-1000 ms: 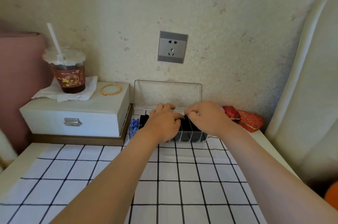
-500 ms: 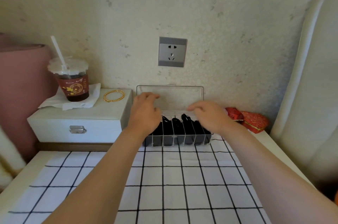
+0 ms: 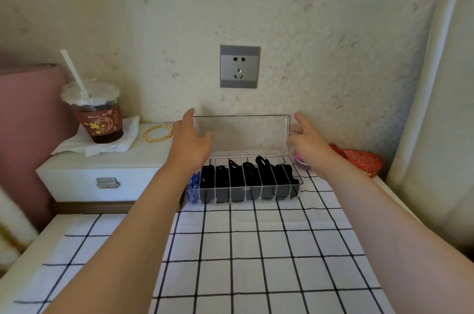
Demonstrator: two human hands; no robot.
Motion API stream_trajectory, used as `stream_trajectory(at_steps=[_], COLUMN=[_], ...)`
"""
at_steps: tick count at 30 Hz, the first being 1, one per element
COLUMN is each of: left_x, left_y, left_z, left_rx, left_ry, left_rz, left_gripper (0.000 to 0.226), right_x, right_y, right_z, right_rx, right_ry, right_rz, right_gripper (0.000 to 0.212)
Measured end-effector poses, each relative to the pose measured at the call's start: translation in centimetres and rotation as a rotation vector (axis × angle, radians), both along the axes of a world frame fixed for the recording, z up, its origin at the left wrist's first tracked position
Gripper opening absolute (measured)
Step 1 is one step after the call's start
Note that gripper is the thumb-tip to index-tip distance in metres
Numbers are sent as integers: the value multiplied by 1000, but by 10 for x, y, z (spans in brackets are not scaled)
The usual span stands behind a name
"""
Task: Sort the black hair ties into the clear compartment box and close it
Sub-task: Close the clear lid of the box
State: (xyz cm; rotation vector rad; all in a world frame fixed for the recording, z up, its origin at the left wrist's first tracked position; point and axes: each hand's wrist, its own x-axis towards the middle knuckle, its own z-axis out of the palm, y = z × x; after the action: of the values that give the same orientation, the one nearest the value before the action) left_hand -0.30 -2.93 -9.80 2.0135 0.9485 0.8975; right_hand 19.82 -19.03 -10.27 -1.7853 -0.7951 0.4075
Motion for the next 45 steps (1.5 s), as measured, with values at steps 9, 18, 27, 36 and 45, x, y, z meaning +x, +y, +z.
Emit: stream_trajectory(at_steps=[9, 18, 27, 36, 45], left_x=[-31, -64, -63, -57, -47], left_y=[-8, -42, -53, -55, -47], left_z=[10, -25, -41, -60, -68], left_rx=[548, 509, 600, 752, 795], left_ry=[384, 438, 495, 531, 524], left_rz=[-46, -229, -264, -227, -135], left_gripper=[35, 30, 59, 59, 69], right_x=[-6, -43, -54, -67, -66], right_y=[-32, -70, -69, -62, -56], right_z=[8, -19, -37, -58, -60], right_rx=[-178, -344, -416, -403, -438], right_ry=[-496, -723, -1030, -1059, -1040], right_rz=[93, 188, 164, 111, 110], right_gripper=[29, 35, 63, 61, 67])
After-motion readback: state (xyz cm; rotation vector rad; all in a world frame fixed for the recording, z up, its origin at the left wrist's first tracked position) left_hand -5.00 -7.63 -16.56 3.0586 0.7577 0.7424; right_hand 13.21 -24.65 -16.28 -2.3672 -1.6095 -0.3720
